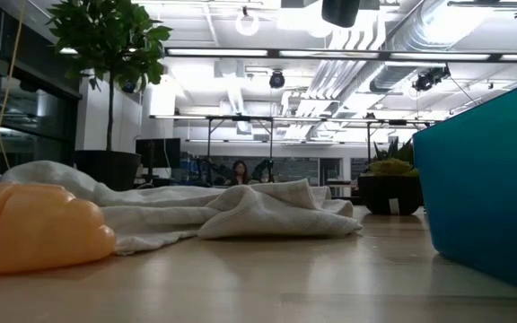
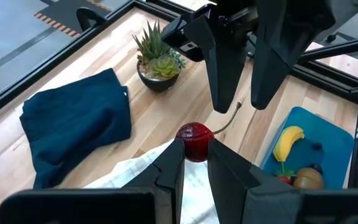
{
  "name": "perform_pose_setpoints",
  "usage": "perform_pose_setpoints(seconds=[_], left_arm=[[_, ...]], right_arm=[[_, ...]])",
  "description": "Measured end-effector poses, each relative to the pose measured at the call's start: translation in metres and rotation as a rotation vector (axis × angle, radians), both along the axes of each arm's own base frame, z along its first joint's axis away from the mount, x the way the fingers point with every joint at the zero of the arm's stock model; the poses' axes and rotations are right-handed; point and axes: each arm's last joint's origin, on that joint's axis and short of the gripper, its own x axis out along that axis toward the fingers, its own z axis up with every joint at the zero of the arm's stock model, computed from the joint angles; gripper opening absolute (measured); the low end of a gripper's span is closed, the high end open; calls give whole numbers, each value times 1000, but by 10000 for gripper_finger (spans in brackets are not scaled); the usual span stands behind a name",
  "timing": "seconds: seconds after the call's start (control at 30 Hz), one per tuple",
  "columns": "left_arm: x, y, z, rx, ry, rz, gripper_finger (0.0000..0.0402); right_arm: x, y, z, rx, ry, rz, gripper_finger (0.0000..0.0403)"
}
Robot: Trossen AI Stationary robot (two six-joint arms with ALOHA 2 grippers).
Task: Pick and placing Produce into tupperware
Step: Put the cherry into the bin
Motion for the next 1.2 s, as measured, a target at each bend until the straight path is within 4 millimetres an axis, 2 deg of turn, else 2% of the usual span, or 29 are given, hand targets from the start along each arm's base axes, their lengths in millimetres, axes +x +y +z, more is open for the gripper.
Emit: perform_pose_setpoints(seconds=[1.2], left_arm=[[2,0,1,3,-16,-4,55]], right_arm=[[0,0,0,-9,-2,-4,129]])
